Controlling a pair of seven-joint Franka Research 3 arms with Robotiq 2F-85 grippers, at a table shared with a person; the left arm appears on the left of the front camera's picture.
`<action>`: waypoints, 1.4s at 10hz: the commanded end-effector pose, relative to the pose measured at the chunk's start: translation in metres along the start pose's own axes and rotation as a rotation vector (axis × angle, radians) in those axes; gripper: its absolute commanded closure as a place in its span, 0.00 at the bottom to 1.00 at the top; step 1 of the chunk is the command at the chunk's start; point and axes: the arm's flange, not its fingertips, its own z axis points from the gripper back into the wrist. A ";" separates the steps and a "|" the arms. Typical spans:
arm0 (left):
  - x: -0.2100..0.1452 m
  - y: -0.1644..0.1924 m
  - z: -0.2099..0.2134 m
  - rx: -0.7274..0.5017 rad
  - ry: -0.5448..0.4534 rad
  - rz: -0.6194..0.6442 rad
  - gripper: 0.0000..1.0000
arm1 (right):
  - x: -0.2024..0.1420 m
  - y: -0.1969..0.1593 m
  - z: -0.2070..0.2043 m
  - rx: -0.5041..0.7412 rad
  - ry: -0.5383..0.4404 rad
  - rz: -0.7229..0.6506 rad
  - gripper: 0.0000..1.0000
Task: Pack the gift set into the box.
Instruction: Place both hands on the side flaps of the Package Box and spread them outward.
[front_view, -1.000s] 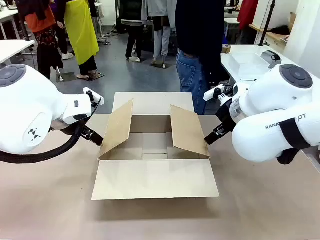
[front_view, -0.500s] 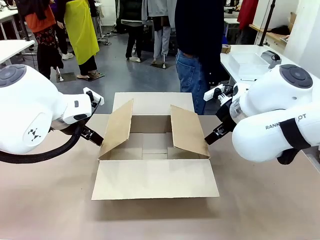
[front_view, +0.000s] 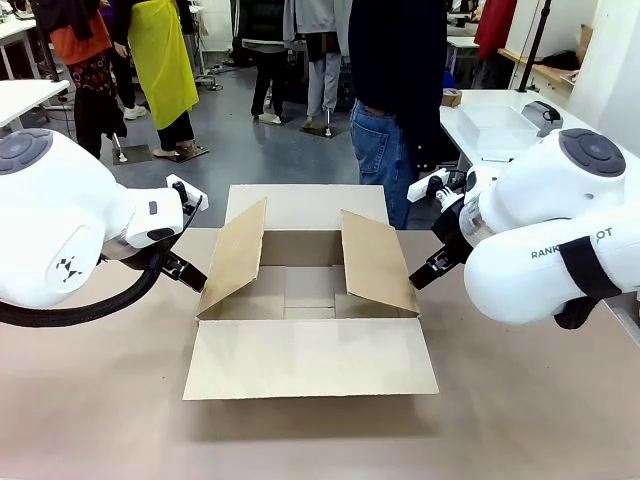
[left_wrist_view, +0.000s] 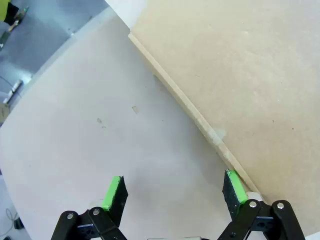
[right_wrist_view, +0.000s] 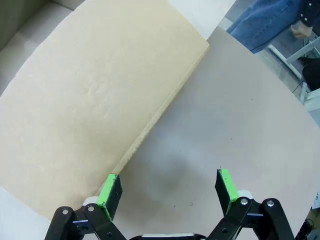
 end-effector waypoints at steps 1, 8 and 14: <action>0.000 0.000 0.000 0.000 -0.001 -0.001 0.00 | 0.000 0.000 0.000 0.001 0.000 -0.001 0.00; -0.011 0.041 0.109 0.095 -0.062 0.002 0.00 | 0.018 -0.043 0.097 0.100 0.056 -0.116 0.00; -0.108 0.128 0.241 -0.568 -0.211 0.247 0.00 | -0.060 -0.177 0.244 0.501 -0.101 -0.793 0.00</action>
